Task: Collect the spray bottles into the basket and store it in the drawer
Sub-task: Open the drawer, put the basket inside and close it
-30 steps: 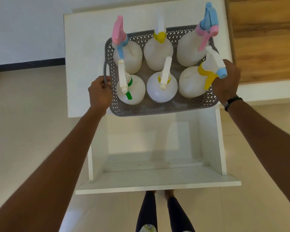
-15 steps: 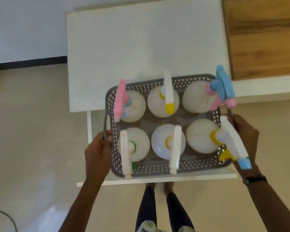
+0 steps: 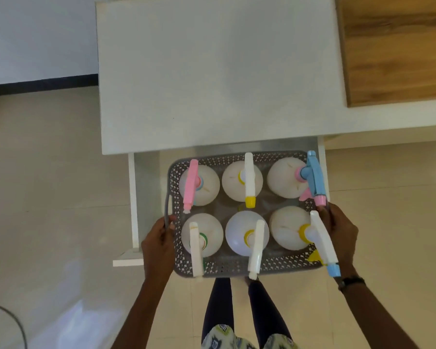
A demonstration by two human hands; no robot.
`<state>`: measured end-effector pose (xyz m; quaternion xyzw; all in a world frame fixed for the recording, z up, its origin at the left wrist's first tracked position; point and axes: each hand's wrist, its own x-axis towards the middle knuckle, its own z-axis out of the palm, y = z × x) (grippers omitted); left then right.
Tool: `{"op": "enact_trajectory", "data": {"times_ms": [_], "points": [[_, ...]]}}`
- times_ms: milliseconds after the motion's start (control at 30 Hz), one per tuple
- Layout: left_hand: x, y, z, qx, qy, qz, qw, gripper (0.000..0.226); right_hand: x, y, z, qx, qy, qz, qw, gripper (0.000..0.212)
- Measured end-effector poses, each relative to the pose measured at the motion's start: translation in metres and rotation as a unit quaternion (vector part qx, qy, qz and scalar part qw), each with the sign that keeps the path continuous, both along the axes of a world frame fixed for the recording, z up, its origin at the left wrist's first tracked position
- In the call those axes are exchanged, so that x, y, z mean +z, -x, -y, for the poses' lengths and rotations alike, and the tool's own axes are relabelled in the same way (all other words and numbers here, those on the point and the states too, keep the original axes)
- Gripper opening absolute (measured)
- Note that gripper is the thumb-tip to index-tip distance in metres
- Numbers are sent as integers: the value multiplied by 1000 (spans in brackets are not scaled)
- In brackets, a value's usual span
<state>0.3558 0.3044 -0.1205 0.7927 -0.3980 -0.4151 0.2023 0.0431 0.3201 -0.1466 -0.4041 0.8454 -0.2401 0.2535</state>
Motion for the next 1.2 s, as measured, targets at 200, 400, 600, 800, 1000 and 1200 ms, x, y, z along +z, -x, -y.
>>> {"op": "enact_trajectory", "data": {"times_ms": [200, 400, 600, 800, 1000, 1200], "points": [[-40, 1, 23, -6, -13, 19, 1000, 19, -44, 2, 20, 0, 25, 12, 1000, 23], [-89, 2, 31, 25, -59, 1, 998, 22, -96, 3, 25, 8, -13, 43, 999, 23], [-138, -1, 36, 69, -99, -5, 993, 21, -145, 0, 32, 3, -48, 26, 999, 26], [-170, -4, 45, 66, -90, 27, 993, 23, -172, -5, 43, 12, -35, 24, 999, 26], [-190, -5, 56, 75, -96, 38, 992, 25, -187, -9, 46, 3, -20, 35, 999, 25], [-200, -11, 61, 38, -94, 48, 994, 28, -197, -10, 48, 7, -5, 44, 999, 24]]}}
